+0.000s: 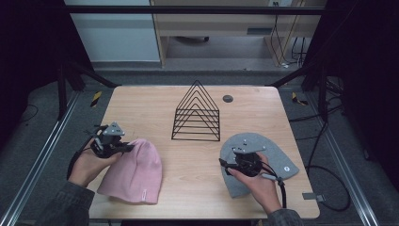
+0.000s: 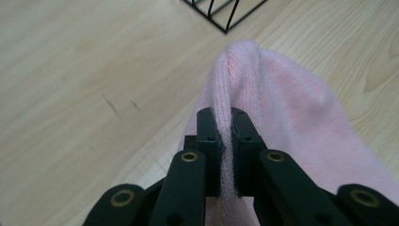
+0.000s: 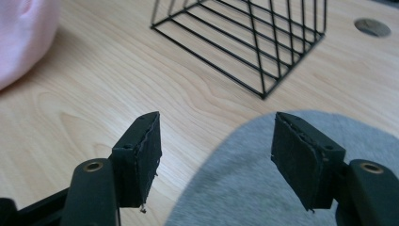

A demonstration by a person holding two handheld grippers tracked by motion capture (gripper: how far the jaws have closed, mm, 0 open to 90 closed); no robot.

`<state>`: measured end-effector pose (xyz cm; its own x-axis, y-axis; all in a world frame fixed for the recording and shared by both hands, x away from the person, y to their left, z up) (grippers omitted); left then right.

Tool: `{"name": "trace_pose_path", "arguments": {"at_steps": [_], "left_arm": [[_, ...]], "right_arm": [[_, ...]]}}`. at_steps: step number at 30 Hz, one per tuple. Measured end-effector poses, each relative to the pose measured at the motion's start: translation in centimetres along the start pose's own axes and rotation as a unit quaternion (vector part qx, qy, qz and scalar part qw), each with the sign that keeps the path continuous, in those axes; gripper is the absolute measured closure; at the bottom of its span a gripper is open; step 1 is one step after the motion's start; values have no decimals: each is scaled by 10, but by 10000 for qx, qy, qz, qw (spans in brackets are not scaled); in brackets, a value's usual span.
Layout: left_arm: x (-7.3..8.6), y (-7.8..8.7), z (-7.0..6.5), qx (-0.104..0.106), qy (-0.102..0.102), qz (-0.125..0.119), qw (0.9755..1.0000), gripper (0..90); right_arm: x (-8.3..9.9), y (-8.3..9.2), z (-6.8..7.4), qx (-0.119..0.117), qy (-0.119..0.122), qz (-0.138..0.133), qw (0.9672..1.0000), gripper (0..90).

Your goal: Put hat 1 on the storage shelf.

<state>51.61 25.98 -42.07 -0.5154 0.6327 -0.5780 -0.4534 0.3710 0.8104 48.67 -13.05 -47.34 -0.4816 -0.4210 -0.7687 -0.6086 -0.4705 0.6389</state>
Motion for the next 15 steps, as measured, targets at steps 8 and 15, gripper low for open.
{"name": "trace_pose_path", "arguments": {"at_steps": [8, 15], "left_arm": [[-35, 35, -13, -322, -378, -222, 9985, 842], [-57, 49, -18, -482, -569, -316, 9967, 842]], "right_arm": [[-19, -3, 35, -327, 372, 37, 9988, 346], [-39, -16, 61, -615, 631, 28, 9961, 342]]}}
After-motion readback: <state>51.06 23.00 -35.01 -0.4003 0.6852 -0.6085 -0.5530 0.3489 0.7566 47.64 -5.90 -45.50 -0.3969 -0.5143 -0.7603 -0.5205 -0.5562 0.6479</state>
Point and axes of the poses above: each handheld gripper's, and its own axes: y roughly backward along the jaws, x roughly out of its underside, z roughly to its left, the point moved 5 cm from there along -y, roughly forward along the jaws, and after that the axes turned 4 degrees about z, right-handed, at the moved point
